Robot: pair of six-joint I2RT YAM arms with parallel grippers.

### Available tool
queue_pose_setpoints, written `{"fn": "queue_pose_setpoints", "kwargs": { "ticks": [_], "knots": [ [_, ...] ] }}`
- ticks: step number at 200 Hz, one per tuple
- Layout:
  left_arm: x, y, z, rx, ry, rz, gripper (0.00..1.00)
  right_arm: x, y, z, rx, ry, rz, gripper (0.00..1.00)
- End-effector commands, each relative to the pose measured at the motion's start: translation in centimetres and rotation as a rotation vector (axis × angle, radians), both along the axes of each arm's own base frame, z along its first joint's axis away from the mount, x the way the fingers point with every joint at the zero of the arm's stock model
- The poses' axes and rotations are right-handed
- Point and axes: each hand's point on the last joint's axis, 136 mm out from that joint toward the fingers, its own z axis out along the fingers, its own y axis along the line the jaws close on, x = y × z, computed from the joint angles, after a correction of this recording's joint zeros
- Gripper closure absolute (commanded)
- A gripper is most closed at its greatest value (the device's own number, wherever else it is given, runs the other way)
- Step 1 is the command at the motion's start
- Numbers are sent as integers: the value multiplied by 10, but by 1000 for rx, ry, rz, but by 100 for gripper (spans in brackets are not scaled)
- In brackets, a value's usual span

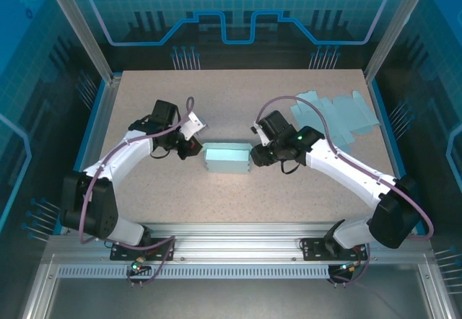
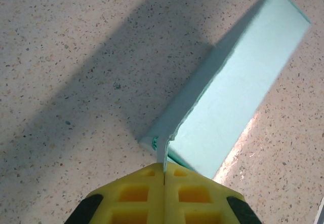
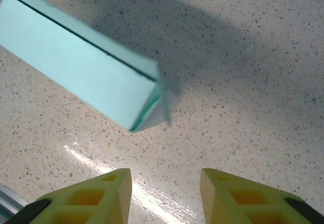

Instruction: Fold the paper box

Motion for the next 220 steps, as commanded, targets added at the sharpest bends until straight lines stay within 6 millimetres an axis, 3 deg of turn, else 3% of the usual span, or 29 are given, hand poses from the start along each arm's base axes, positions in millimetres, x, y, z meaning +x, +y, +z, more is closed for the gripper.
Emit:
{"fn": "queue_pose_setpoints", "kwargs": {
  "ticks": [1, 41, 90, 132, 220],
  "knots": [
    [-2, -6, 13, -4, -54, 28, 100, 6, 3, 7, 50, -20, -23, 61],
    [-4, -9, 18, -3, -97, 47, 99, 15, 6, 11, 48, -43, 7, 63],
    [-5, -11, 10, 23, -61, 12, 99, 52, -11, 13, 40, -68, -8, 61],
    [-5, -10, 4, 50, -46, -19, 98, 71, -2, 11, 57, -70, 76, 61],
    [2, -9, 0, 68, -39, -6, 98, 72, 6, -5, 60, -1, 92, 61]
  ]
}}
